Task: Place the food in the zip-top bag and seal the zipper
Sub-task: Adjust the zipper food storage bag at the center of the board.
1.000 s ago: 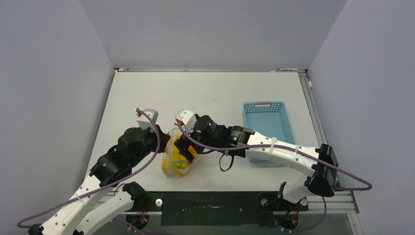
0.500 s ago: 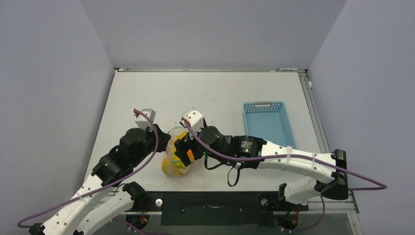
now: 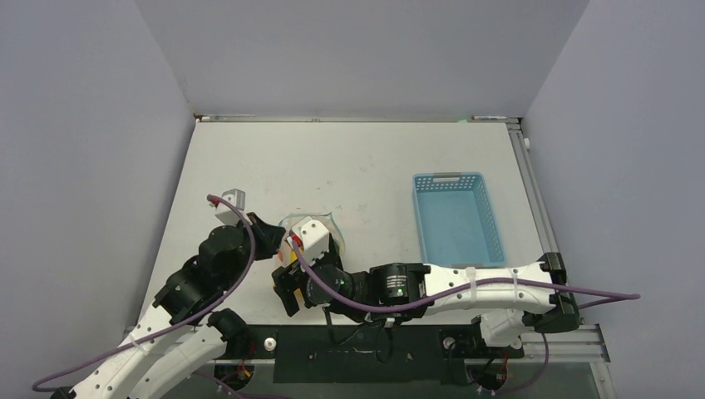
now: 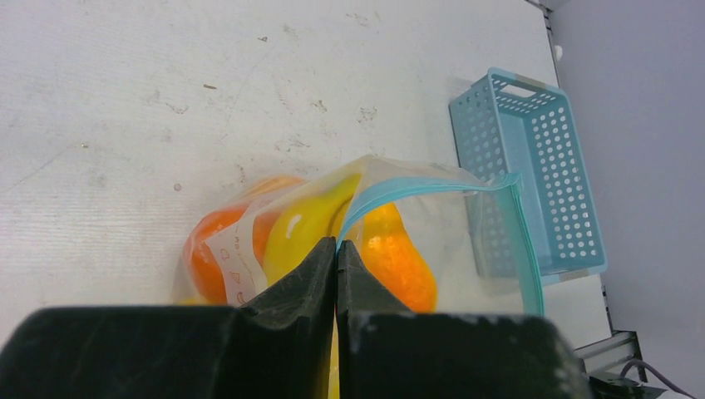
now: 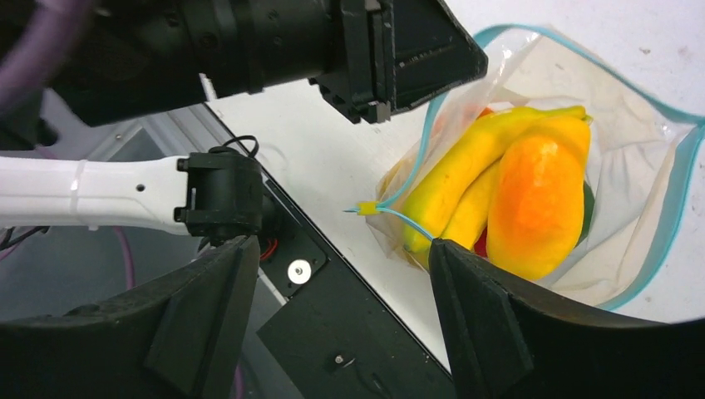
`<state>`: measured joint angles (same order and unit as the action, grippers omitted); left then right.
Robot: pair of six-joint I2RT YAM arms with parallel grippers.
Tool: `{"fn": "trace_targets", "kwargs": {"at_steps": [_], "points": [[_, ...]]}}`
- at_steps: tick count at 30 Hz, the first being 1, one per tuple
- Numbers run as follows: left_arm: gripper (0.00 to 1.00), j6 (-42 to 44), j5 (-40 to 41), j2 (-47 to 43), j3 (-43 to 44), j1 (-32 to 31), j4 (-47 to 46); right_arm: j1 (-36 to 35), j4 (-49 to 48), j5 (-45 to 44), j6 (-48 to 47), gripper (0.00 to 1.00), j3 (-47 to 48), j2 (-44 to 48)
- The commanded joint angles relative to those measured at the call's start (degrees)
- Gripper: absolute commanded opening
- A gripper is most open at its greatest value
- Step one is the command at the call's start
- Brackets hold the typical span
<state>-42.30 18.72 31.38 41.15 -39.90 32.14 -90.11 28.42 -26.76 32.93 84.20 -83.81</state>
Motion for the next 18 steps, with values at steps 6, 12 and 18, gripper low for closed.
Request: {"fn": "trace_targets", "kwargs": {"at_steps": [6,12,18], "points": [[0.00,-6.8,2.9,-4.3,-1.1,0.4,-4.8,-0.7,4.0,-6.2,11.3,0.69,3.4,-6.5],[0.00,-8.0,3.4,-5.7,-1.7,0.4,-4.7,-0.6,4.0,-8.2,14.1,0.63,5.1,-9.7],[0.00,-8.3,4.2,-7.4,-2.3,0.4,-4.2,0.8,4.2,-9.9,15.3,0.60,5.8,-11.7]]}}
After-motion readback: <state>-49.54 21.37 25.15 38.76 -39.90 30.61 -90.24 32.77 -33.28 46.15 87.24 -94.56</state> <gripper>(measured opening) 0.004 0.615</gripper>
